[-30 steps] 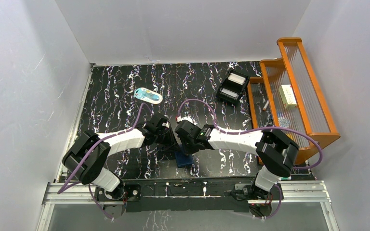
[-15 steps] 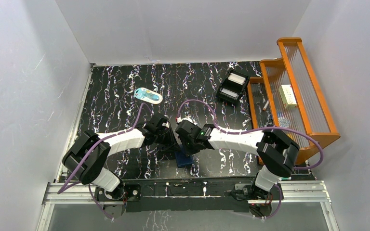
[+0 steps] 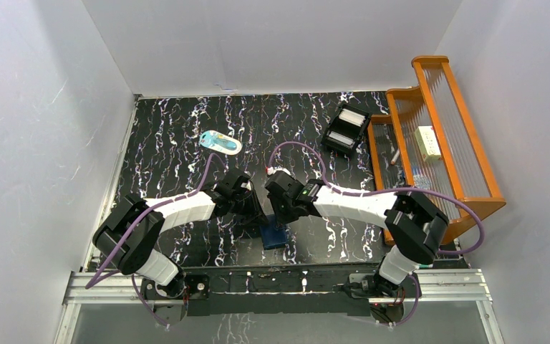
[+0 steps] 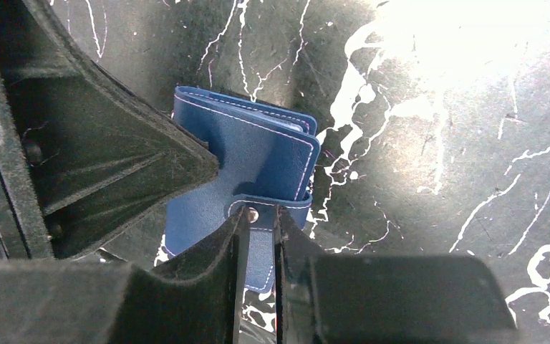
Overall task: Put the credit cards into the card holder
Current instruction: Close the card holder at the center of the board.
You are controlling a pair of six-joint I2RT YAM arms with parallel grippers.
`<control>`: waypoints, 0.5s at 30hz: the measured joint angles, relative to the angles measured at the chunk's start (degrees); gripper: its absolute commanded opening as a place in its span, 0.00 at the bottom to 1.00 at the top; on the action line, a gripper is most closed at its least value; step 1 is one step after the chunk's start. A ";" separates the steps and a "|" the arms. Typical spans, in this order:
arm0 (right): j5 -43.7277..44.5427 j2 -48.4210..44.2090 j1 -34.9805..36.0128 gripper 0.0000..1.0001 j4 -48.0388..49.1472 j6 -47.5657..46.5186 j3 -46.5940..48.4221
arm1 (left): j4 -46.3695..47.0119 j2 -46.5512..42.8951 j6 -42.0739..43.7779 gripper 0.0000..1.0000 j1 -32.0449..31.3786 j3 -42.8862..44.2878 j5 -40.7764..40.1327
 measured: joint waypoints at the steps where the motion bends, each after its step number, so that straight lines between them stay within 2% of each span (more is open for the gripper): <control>1: -0.28 0.04 -0.02 0.27 0.17 -0.02 0.00 | 0.00 0.00 0.00 0.13 0.00 0.00 0.00; 15: -4.59 2.23 -1.40 0.24 1.64 -0.09 0.02 | 0.02 0.02 0.02 0.13 0.00 0.00 0.04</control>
